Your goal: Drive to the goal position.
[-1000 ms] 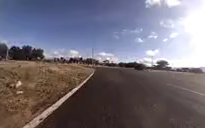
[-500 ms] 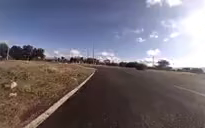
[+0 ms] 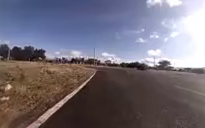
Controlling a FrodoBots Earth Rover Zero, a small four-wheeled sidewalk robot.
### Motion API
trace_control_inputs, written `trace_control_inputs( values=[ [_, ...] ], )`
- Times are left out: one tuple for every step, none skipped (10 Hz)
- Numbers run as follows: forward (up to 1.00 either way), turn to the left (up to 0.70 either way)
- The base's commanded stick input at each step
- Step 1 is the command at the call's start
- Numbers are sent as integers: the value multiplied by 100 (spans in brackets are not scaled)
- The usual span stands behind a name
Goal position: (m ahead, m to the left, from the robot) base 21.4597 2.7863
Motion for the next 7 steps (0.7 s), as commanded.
trace_control_inputs(
  values=[
    [45,-27],
    [45,-27],
    [45,-27],
    [45,-27],
    [45,-27],
    [45,-26],
    [45,-22]
  ],
)
